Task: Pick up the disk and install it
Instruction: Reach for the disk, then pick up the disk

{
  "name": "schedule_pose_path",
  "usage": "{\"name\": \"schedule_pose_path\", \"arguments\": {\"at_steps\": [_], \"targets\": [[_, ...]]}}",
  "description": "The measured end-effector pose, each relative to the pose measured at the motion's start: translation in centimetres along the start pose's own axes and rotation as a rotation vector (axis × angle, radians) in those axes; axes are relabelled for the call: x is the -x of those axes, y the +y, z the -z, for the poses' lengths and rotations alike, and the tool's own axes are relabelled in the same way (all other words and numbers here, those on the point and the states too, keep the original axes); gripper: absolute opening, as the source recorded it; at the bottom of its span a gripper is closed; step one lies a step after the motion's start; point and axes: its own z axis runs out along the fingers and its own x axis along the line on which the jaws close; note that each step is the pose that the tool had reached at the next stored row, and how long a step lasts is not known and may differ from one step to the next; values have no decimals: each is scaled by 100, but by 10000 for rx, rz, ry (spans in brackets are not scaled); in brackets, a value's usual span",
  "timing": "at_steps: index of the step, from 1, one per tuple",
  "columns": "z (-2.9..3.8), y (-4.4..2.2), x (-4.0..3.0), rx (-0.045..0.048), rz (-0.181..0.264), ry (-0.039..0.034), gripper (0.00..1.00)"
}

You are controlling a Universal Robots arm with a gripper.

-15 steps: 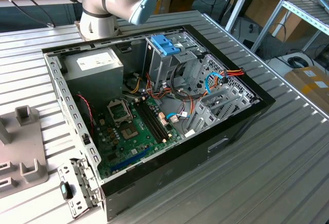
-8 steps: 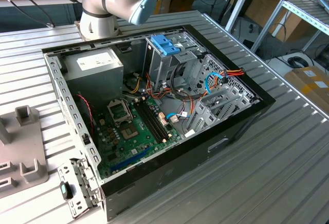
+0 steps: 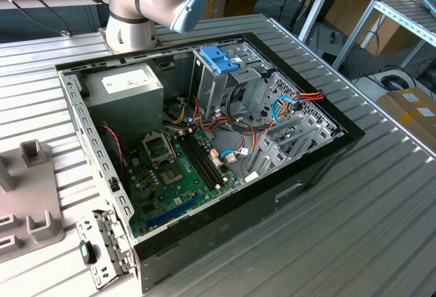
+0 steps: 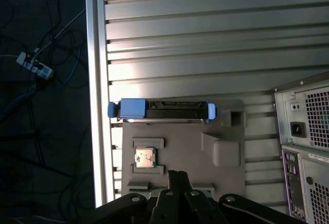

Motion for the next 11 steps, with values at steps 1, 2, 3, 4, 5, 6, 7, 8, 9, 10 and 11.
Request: {"name": "schedule_pose_path", "arguments": {"at_steps": [1, 2, 3, 4, 5, 6, 7, 8, 9, 10, 11], "targets": [[0, 0, -2, -1, 0, 0, 11], [0, 0, -4, -2, 0, 0, 11], [0, 0, -4, -1, 0, 0, 11], [0, 0, -5, -2, 0, 0, 11], [0, 0, -4, -2, 1, -1, 11], [0, 0, -5, -2, 0, 0, 11], [0, 0, -5, -2, 0, 0, 11], [0, -1, -4, -2, 1, 0, 11], [0, 0, -5, -2, 1, 0, 11], [0, -1, -5, -2, 0, 0, 11], [0, -1, -5, -3, 0, -1, 11]]}}
